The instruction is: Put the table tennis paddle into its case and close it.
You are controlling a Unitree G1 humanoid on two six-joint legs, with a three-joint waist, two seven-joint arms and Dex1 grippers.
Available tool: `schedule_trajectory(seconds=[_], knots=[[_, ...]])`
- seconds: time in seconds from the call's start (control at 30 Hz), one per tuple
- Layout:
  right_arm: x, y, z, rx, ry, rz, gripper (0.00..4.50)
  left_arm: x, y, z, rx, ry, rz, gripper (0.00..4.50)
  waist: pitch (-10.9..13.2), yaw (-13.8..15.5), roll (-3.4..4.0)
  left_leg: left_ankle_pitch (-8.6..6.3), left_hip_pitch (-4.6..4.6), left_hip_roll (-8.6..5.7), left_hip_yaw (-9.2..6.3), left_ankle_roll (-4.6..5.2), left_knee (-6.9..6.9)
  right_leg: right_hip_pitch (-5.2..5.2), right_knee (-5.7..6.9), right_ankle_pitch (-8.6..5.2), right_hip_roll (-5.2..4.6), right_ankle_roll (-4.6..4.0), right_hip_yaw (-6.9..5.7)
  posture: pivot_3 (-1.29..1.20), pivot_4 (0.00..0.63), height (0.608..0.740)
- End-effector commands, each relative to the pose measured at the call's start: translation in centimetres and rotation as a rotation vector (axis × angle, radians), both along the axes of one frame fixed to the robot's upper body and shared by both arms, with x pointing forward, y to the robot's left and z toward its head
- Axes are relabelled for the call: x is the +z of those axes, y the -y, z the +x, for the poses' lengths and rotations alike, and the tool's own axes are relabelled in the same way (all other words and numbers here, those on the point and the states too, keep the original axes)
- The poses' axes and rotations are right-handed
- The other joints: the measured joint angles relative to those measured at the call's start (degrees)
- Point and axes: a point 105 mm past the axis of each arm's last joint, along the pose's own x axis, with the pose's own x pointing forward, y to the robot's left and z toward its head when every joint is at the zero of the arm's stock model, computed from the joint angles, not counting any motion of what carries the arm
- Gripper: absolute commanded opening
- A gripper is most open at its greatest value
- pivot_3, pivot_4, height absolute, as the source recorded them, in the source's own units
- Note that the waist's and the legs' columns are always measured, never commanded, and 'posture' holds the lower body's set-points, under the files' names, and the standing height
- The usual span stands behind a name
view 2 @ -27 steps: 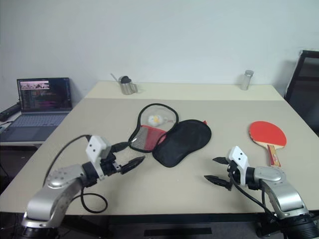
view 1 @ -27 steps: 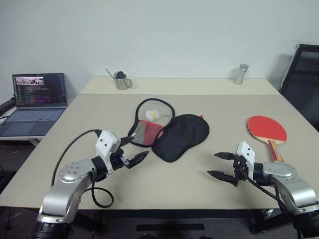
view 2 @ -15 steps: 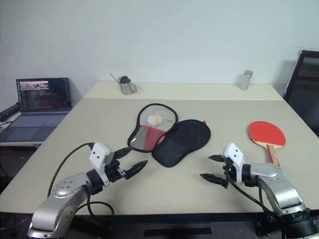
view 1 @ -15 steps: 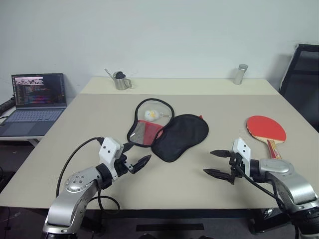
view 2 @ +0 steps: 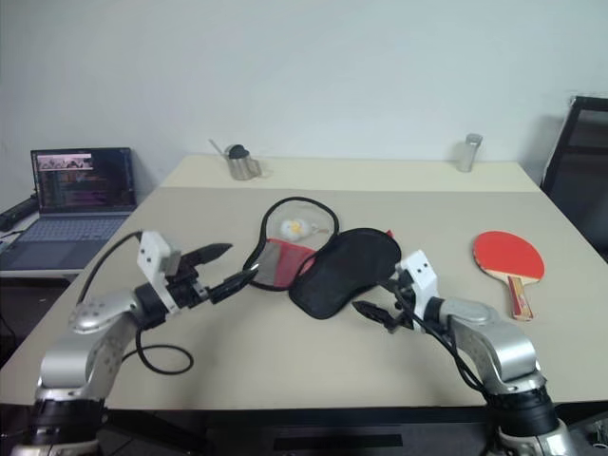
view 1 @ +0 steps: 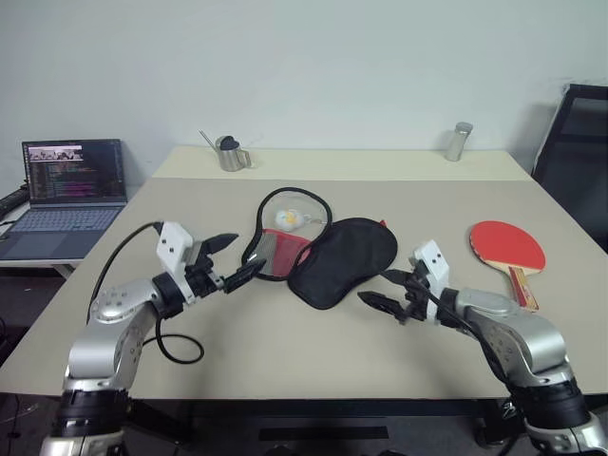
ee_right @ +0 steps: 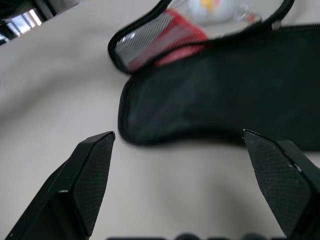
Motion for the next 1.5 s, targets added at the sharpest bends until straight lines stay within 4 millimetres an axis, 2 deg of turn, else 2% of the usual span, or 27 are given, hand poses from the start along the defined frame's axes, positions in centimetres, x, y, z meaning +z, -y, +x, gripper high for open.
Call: schedule_trajectory(seconds=[0.03,0.13,0.33,0.57,0.73,1.07,1.17,1.5], knots=[[0.2,-0.3,0.8,-0.058,-0.02,0.007,4.47,1.3,-0.6,0.6,-0.035,0.019,0.039,4.5,0.0,0.0,0.0,-0.01,-0.02,0.0,0.06,-0.02,-0.01,-0.02,-0.02,0.0,0.0,0.0,0.01,0.0,0.15,0.74],[-0.2,-1.2,0.6,-0.057,-0.06,0.02,4.47,2.0,-0.9,1.3,-0.04,0.038,0.056,4.5,0.0,0.0,0.0,-0.02,-0.04,0.0,0.11,-0.03,-0.01,-0.05,-0.01,0.0,0.01,0.0,0.02,0.0,0.15,0.74],[-0.7,-1.6,0.8,-0.143,-0.164,0.071,4.47,2.5,0.1,1.6,-0.104,0.053,0.097,4.5,0.0,-0.1,0.0,-0.02,-0.04,0.03,0.15,-0.03,0.0,-0.07,0.05,0.01,0.03,0.0,0.05,0.0,0.15,0.74],[-1.9,-3.1,2.5,-0.207,-0.256,0.123,4.47,2.8,0.4,2.0,-0.11,0.066,0.113,4.5,0.0,-0.4,0.0,-0.02,-0.03,0.04,0.24,-0.03,-0.01,-0.16,0.12,0.01,0.1,-0.01,0.21,0.0,0.15,0.74],[-3.0,-4.0,3.4,-0.229,-0.265,0.085,4.47,2.8,0.5,2.1,-0.109,0.07,0.122,4.5,0.0,-0.6,-0.02,-0.02,0.0,0.03,0.41,-0.02,-0.03,-0.29,0.2,0.02,0.12,-0.01,0.7,0.0,0.15,0.74],[-1.2,-7.4,3.5,-0.15,-0.241,0.169,4.47,2.5,0.3,1.8,-0.099,0.068,0.123,4.5,0.0,-1.5,-0.05,-0.02,0.27,0.11,1.0,-0.02,-0.03,-0.64,0.75,0.03,0.12,-0.01,1.34,0.0,0.15,0.74],[-1.0,-8.2,3.3,-0.125,-0.218,0.147,3.94,2.3,0.3,1.8,-0.097,0.068,0.124,4.5,0.0,-1.5,-0.05,-0.02,0.25,0.11,1.1,-0.02,-0.05,-0.75,0.82,0.03,0.13,-0.01,1.4,0.0,0.15,0.74],[-1.6,-7.2,3.1,-0.148,-0.236,0.127,0.37,1.9,0.8,2.0,-0.111,0.065,0.123,4.5,0.0,-1.5,-0.05,-0.02,0.25,0.14,1.11,-0.02,-0.05,-0.76,0.81,0.03,0.12,-0.01,1.4,0.0,0.15,0.74]])
